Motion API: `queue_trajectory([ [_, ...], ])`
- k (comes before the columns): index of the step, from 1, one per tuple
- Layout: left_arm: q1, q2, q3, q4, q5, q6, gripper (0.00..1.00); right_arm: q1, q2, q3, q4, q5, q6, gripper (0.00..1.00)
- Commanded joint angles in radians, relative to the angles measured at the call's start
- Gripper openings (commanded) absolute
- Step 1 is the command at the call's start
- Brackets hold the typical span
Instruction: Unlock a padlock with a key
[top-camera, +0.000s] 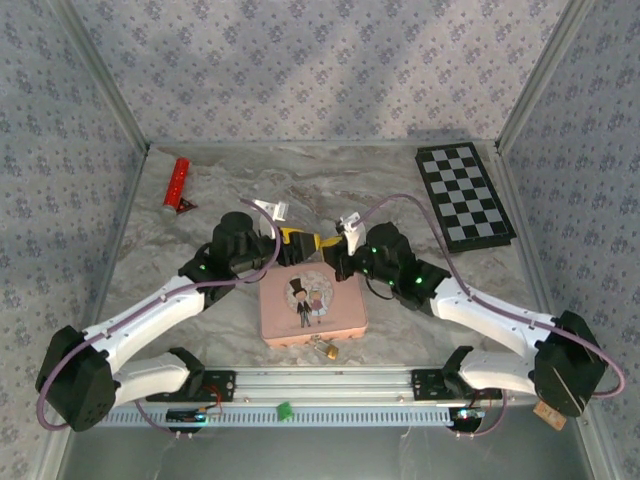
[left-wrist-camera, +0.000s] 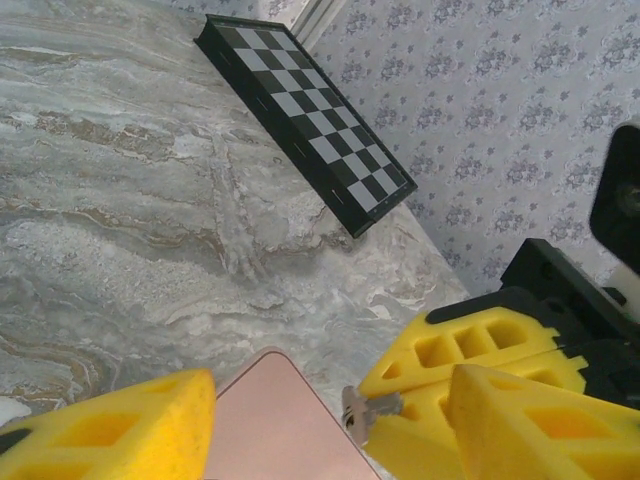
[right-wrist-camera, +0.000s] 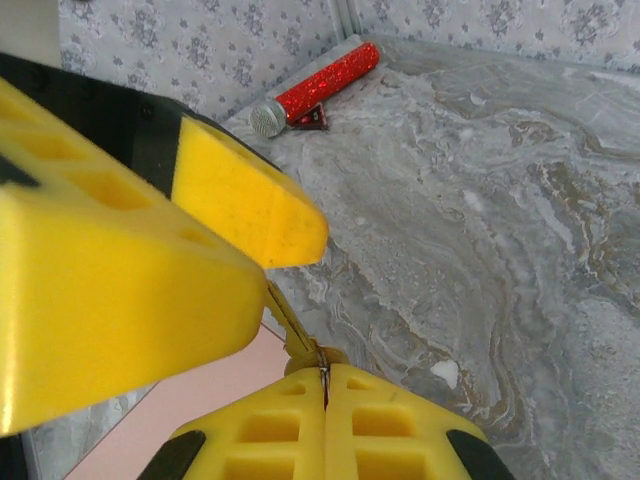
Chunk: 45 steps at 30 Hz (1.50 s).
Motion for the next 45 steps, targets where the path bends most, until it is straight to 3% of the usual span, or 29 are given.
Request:
queue_trajectory([
  [1, -0.006, 0.002, 0.035, 0.018, 0.007, 0.022, 0.57, 0.017, 0.01, 0.024, 0.008, 0.0, -0.005, 0.0],
  [9, -0.006, 0.013, 0.041, 0.004, 0.01, 0.031, 0.38, 0.025, 0.009, 0.028, 0.001, 0.027, -0.016, 0.0],
  [24, -0.007, 0.06, 0.064, -0.016, 0.046, 0.041, 0.29, 0.028, -0.002, 0.026, -0.012, 0.066, -0.018, 0.0],
  [38, -0.009, 0.063, 0.071, -0.032, 0.048, 0.042, 0.11, 0.028, -0.009, 0.015, -0.005, 0.102, -0.01, 0.0],
  [45, -0.013, 0.026, 0.078, -0.023, 0.009, 0.021, 0.0, -0.018, -0.038, -0.016, 0.051, 0.044, 0.067, 0.03],
])
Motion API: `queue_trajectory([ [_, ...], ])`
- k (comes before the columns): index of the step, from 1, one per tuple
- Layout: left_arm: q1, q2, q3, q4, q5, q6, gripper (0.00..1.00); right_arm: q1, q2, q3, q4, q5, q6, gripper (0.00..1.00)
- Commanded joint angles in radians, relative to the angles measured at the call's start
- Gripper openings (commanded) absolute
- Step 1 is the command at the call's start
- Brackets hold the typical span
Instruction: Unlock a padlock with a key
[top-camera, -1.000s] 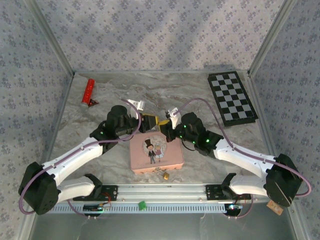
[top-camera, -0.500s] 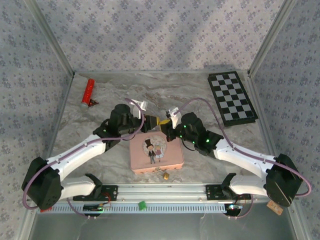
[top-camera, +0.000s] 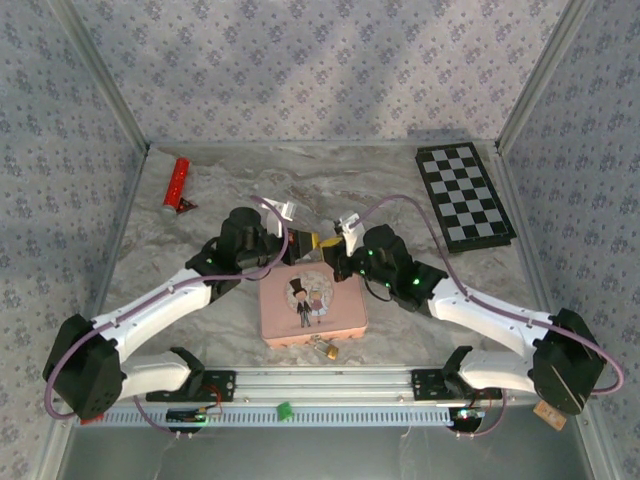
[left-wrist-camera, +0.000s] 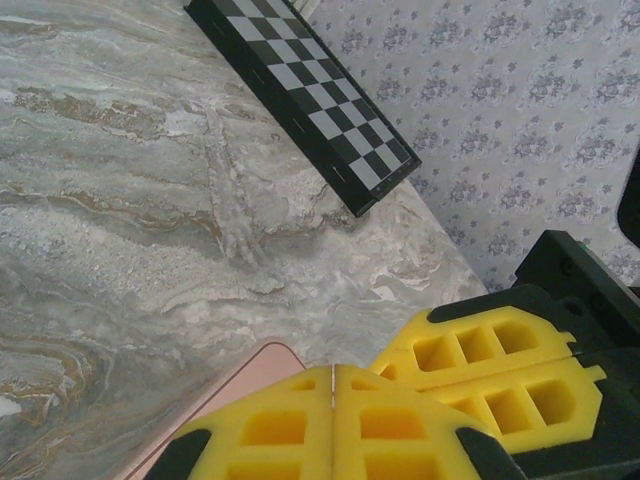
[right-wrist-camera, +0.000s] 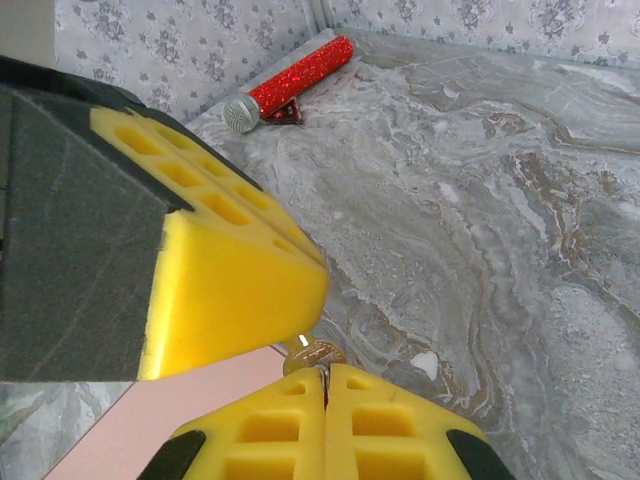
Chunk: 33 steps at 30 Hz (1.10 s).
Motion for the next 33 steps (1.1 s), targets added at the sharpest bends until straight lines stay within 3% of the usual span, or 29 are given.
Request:
queue_trajectory([
  [1, -0.006, -0.042, 0.033, 0.008, -0.028, 0.0, 0.0, -0.052, -0.044, -0.025, 0.076, -0.06, 0.081, 0.2],
  [3, -0.006, -0.054, 0.033, 0.014, -0.045, 0.006, 0.0, -0.1, -0.051, -0.046, 0.121, -0.138, 0.139, 0.44],
  [5, -0.005, -0.062, 0.037, 0.016, -0.076, 0.004, 0.0, -0.152, -0.051, -0.073, 0.19, -0.22, 0.213, 0.52],
  [14, 0.012, -0.07, 0.052, 0.079, -0.07, -0.042, 0.0, -0.229, 0.018, -0.194, 0.64, -0.473, 0.388, 0.55],
  [20, 0.017, -0.094, 0.063, 0.13, -0.016, -0.135, 0.0, -0.259, 0.116, -0.235, 0.964, -0.542, 0.6, 0.55],
  [33, 0.016, -0.086, 0.052, 0.233, 0.051, -0.205, 0.0, -0.268, 0.219, -0.204, 1.171, -0.618, 0.741, 0.52],
])
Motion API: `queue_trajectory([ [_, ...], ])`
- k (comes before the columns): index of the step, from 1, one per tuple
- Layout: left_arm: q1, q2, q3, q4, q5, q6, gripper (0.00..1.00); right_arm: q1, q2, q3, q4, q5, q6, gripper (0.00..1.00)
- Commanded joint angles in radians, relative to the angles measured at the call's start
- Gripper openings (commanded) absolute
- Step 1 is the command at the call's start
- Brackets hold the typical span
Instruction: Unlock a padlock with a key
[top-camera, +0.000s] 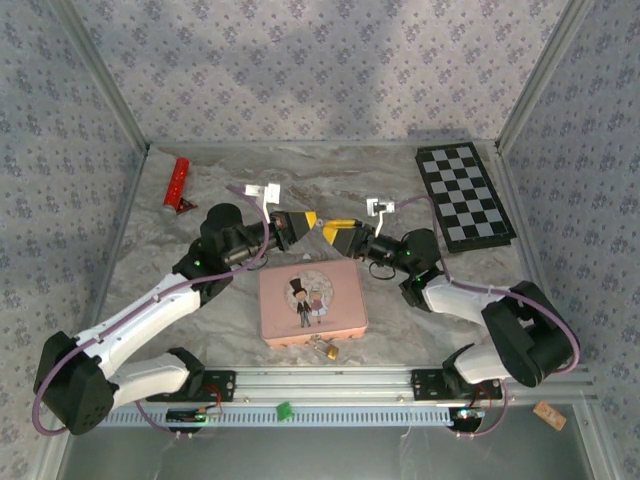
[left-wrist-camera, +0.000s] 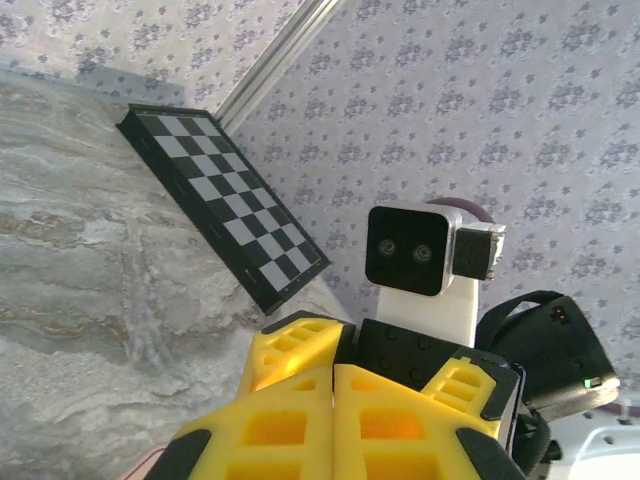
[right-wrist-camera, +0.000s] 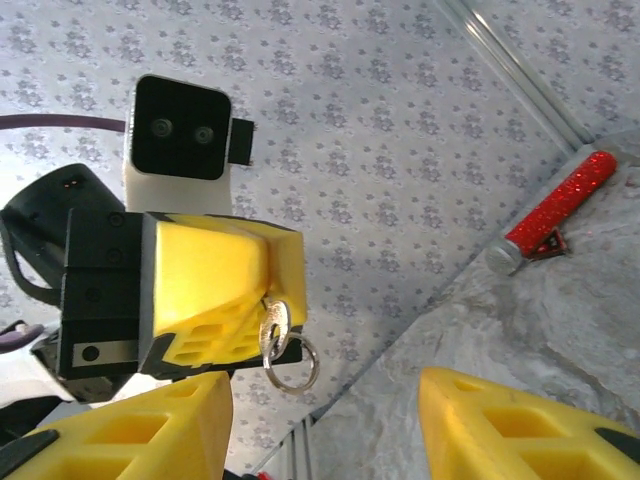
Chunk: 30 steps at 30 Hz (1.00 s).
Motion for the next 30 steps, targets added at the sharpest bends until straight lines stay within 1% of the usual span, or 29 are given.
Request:
queue_trajectory([
  [1, 0.005, 0.001, 0.028, 0.072, 0.045, -0.023, 0.0, -0.005, 0.011, 0.025, 0.097, -0.038, 0.044, 0.51],
  [10, 0.004, 0.033, 0.041, 0.083, 0.098, -0.022, 0.0, -0.029, 0.008, 0.032, 0.111, -0.062, 0.068, 0.43],
  [18, 0.005, 0.058, 0.044, 0.098, 0.106, -0.02, 0.0, -0.03, 0.004, 0.049, 0.071, -0.09, 0.055, 0.33],
  [26, 0.004, 0.073, 0.047, 0.111, 0.108, -0.025, 0.0, -0.027, 0.0, 0.057, 0.051, -0.118, 0.049, 0.29],
  [30, 0.004, 0.075, 0.04, 0.124, 0.106, -0.033, 0.0, -0.027, -0.002, 0.06, 0.047, -0.126, 0.047, 0.26],
])
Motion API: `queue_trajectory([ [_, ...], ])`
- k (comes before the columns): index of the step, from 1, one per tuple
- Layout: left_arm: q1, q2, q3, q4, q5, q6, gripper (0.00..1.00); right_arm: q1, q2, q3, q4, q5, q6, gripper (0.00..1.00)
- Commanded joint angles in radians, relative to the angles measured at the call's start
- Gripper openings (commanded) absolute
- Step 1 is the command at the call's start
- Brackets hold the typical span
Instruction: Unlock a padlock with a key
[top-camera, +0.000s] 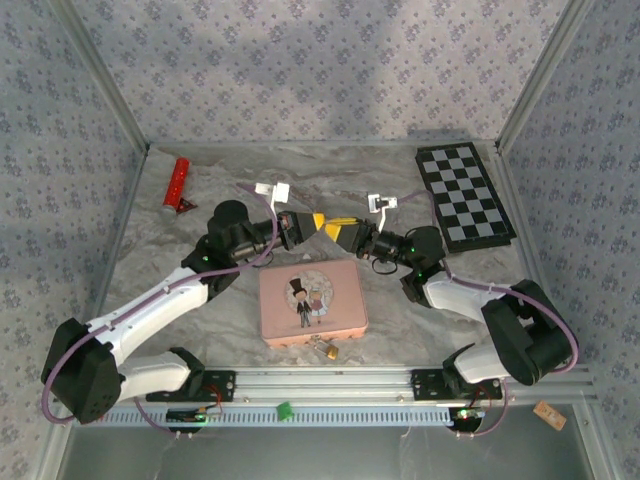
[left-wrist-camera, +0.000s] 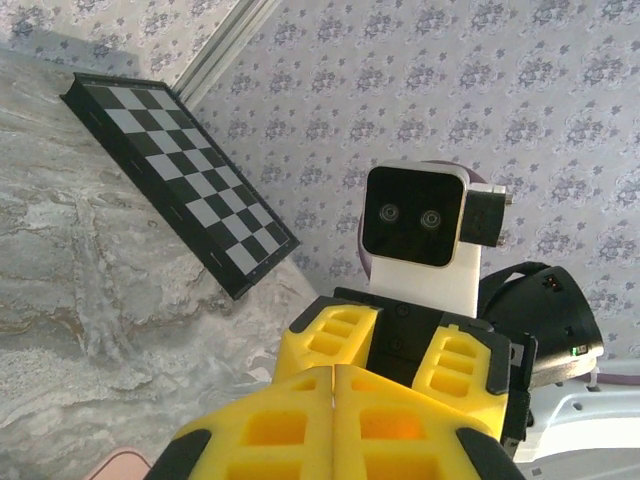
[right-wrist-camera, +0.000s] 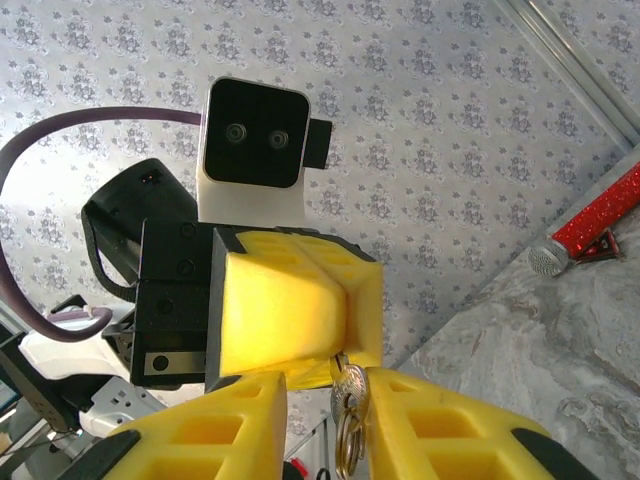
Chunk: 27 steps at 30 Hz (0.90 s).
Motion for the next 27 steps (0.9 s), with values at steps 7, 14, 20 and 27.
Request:
queue_trajectory([
  [7, 0.002, 0.01, 0.037, 0.046, 0.023, -0.003, 0.0, 0.002, -0.019, 0.034, -0.01, -0.026, -0.012, 0.18],
  [14, 0.003, 0.013, 0.025, 0.051, 0.03, 0.001, 0.0, -0.006, -0.044, 0.027, -0.032, -0.01, -0.015, 0.11],
  [20, 0.003, 0.009, 0.017, 0.046, 0.027, 0.01, 0.0, -0.016, -0.074, 0.019, -0.074, 0.0, -0.029, 0.04],
  [27, 0.007, -0.024, 0.034, -0.094, -0.06, 0.074, 0.48, -0.032, -0.138, 0.022, -0.323, 0.042, -0.129, 0.0],
])
